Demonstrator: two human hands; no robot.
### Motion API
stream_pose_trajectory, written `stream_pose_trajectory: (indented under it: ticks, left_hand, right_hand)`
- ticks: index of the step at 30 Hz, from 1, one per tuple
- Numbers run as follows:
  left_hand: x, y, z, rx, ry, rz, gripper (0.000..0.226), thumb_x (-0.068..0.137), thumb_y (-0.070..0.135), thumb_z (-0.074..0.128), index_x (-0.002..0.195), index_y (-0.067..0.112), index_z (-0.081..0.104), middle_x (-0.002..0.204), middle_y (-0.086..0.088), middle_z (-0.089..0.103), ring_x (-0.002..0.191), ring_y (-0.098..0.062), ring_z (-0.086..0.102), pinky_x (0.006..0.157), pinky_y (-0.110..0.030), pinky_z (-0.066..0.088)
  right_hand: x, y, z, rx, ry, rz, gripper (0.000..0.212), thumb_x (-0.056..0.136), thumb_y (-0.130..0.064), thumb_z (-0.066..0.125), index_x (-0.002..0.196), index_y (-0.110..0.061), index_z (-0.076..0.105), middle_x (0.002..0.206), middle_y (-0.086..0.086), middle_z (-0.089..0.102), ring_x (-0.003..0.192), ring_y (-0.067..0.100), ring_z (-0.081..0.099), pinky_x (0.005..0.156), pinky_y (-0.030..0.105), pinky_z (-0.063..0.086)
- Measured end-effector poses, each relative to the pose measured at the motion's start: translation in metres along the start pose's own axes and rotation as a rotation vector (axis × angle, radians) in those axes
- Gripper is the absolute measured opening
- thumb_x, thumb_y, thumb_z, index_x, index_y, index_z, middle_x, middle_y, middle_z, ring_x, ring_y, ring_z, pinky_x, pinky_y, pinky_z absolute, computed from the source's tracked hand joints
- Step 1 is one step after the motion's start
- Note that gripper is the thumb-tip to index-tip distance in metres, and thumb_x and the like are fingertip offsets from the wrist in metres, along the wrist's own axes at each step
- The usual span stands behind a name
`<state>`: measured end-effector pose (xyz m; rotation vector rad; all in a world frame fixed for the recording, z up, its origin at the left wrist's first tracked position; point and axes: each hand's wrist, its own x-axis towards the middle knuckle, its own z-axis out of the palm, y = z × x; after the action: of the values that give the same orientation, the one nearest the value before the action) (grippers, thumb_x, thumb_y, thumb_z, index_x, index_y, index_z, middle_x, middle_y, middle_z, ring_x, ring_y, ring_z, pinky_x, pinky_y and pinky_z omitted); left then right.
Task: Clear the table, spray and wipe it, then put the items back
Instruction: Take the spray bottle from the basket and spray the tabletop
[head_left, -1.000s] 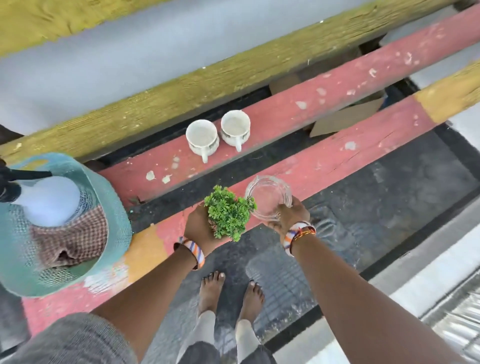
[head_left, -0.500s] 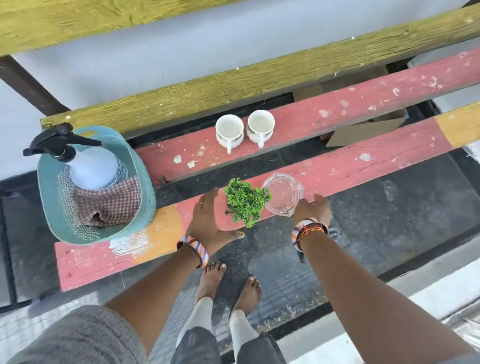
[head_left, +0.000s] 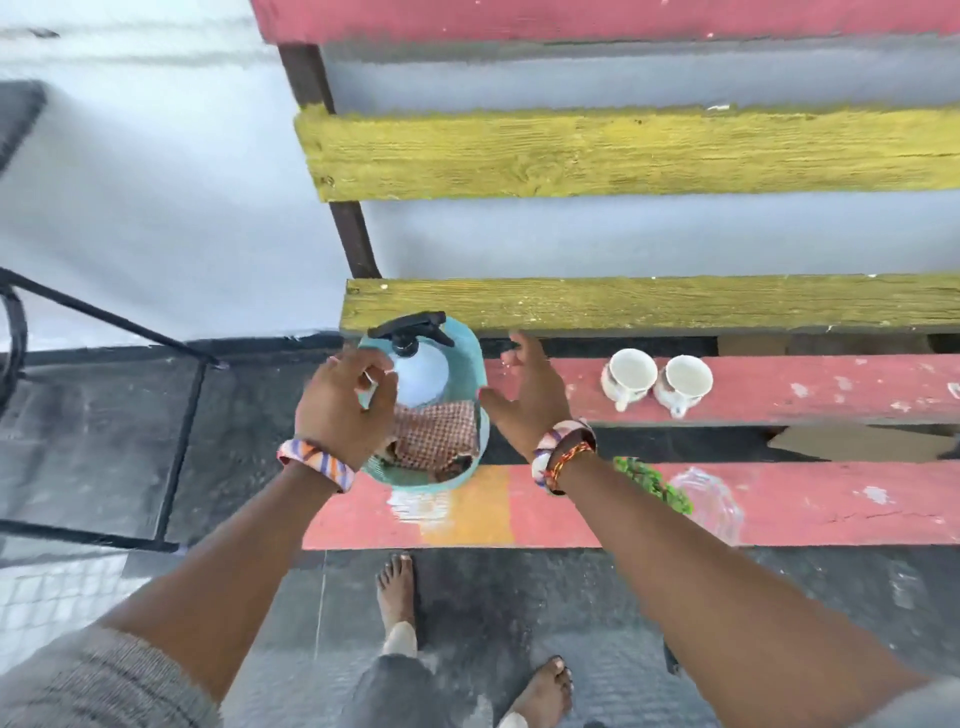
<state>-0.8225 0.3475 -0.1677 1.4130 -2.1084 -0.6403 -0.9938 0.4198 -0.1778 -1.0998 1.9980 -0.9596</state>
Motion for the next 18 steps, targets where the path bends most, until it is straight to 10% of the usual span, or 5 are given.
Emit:
stream_pose_trajectory:
  ticks: [8,18]
  left_hand:
    - [0.084,-0.093,-0.025,-0.028,-0.058,0.06,0.019,0.077,0.007,0.054,0.091,0.0,0.066,0.079,-0.014,0.067,0.069,-0.026,0.057,0.066,-0.031,0.046]
    - [0.136,-0.127,-0.037,-0.177,-0.311,0.267,0.022,0.082,-0.003,0.056,0.103,0.0,0.063,0.099,-0.011,0.065,0.071,-0.018,0.054,0.063,-0.019,0.045]
  right_hand:
    - [0.071,-0.023,0.141,0.11,0.208,0.268,0.109,0.071,-0.017,0.075,0.149,-0.011,0.0,0.156,0.009,0.012,0.143,0.028,0.015,0.115,0.04,0.022]
    - [0.11,-0.047,0.164,0.327,0.828,0.436,0.087,0.07,0.004,0.071,0.141,0.005,0.02,0.139,0.023,0.037,0.124,0.035,0.046,0.104,0.039,0.041]
